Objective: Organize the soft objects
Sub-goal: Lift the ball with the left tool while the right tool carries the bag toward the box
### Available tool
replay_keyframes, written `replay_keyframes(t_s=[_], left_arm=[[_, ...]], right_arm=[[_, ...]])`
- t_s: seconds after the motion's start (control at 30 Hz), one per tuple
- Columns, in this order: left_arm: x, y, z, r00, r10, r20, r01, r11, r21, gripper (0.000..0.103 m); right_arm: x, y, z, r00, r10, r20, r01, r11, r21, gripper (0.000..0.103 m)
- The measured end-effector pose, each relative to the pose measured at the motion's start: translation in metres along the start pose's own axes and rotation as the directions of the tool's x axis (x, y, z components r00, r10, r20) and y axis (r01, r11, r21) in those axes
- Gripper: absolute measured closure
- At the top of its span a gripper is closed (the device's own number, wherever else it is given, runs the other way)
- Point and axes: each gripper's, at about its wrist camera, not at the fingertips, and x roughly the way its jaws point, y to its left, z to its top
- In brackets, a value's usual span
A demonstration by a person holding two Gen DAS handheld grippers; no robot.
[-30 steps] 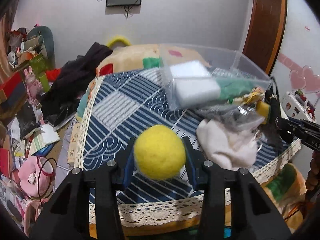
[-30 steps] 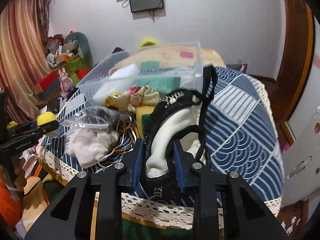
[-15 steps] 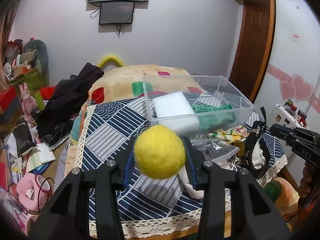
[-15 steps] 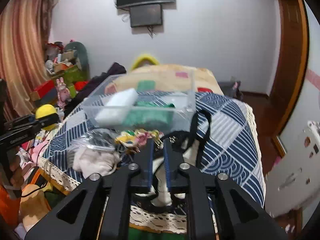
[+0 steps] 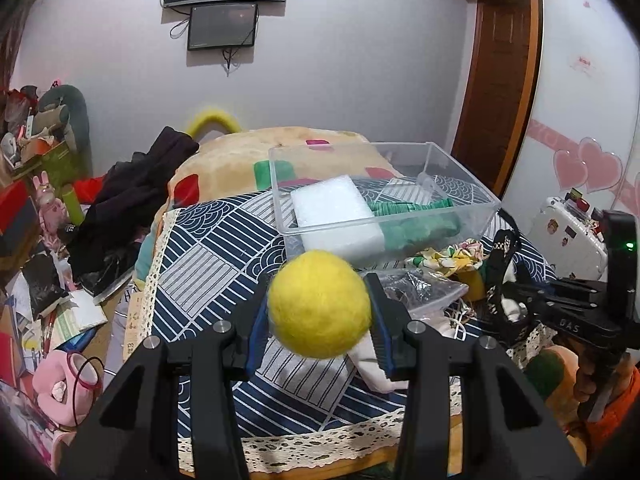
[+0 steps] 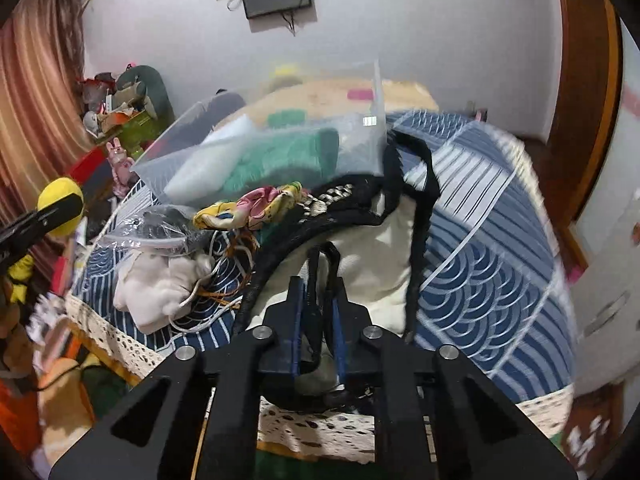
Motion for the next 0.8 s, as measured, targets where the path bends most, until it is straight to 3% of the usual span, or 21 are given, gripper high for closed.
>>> replay_keyframes(t_s=[0.23, 0.57, 0.8], left_arm=[[0.001, 0.0, -0.001, 1.0, -0.003, -0.001, 0.003, 1.0, -0.006, 0.059], [0.0, -0.002, 0.025, 0.998, -0.021, 0.058, 0.022, 1.0, -0.013, 0.059], [0.012, -0.012, 0.048, 0.994, -0.081, 0.074, 0.082, 0.997, -0.005, 0.059]], right_arm=[[-0.031, 0.003, 0.011, 0.995, 0.006, 0.098, -0.005, 1.0, -0.009, 0.096], [-0.053, 0.016, 0.051, 0.967, 0.027, 0.253, -0.013, 0.998, -0.057, 0.096], [-0.036, 0.019, 0.05, 0.967, 0.113, 0.226, -0.102, 0.993, -0.062, 0.096]])
